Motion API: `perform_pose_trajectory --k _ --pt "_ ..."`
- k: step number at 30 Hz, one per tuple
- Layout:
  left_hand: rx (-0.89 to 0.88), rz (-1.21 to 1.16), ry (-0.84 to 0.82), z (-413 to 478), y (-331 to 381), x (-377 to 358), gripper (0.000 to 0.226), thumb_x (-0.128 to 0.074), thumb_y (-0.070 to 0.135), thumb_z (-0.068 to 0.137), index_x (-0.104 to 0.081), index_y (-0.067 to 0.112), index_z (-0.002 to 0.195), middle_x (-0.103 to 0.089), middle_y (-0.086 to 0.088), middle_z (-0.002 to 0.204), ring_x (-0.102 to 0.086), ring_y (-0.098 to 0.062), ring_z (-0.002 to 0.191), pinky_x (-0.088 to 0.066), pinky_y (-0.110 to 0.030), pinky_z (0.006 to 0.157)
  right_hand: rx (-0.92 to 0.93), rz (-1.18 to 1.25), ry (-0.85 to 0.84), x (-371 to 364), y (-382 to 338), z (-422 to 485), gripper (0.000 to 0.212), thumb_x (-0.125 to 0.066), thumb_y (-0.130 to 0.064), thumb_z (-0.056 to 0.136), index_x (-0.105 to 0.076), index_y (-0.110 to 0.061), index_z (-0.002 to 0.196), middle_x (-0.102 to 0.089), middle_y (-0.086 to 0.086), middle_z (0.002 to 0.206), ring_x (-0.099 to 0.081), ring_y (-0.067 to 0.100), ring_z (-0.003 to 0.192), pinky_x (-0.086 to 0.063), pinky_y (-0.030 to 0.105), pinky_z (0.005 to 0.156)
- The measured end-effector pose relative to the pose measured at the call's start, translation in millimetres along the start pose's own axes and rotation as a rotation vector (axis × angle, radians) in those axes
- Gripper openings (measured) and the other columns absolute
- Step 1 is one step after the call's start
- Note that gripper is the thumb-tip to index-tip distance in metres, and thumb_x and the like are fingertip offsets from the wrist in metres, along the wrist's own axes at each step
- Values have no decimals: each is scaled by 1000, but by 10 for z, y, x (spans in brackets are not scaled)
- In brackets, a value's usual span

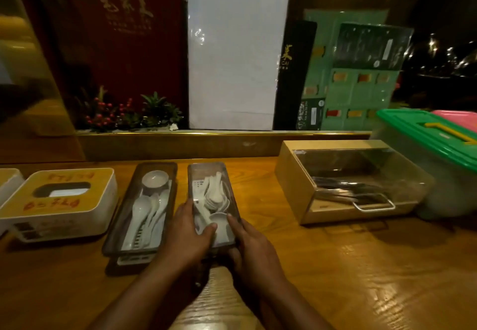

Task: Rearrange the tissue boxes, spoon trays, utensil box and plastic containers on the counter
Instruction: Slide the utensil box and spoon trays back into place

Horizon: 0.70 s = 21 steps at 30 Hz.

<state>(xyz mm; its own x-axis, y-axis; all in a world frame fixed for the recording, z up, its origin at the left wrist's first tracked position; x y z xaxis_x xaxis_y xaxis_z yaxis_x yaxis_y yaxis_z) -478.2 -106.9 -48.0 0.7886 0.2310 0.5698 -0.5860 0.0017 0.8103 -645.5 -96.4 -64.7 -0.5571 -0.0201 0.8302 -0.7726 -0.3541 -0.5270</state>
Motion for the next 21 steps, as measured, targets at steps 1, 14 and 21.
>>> perform_pose_trajectory --k 1,14,21 --pt "48 -32 -41 19 -60 -120 80 -74 38 82 -33 32 150 -55 5 139 -56 -15 118 -50 -32 92 -11 -2 7 48 40 -19 77 -56 -32 88 -19 -41 154 -41 -11 153 -49 16 126 -47 30 93" --pt "95 -277 -294 289 380 -1136 101 -81 21 81 -15 28 157 -45 2 152 -49 -17 130 -48 -31 100 -61 -339 194 790 796 -159 60 -70 -39 82 -55 -22 138 -56 -3 141 -52 21 123 -50 38 97" --pt "98 -336 -343 426 506 -1391 99 -81 21 81 -18 35 156 -42 5 154 -46 -15 134 -48 -35 103 -103 -426 213 944 979 -117 63 -73 -43 80 -56 -24 138 -59 -7 138 -50 19 110 -48 35 85"
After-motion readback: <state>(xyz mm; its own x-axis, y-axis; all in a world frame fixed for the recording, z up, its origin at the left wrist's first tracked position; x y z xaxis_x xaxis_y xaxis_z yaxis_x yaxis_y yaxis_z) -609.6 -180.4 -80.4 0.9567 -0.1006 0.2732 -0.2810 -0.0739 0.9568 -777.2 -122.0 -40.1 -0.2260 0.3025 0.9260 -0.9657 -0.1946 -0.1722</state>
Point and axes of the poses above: each hand's wrist, its own z-axis towards the middle knuckle, its own x-axis out of the back of the hand, y = z × x, the point moved 9 cm from there along z, towards the middle knuckle
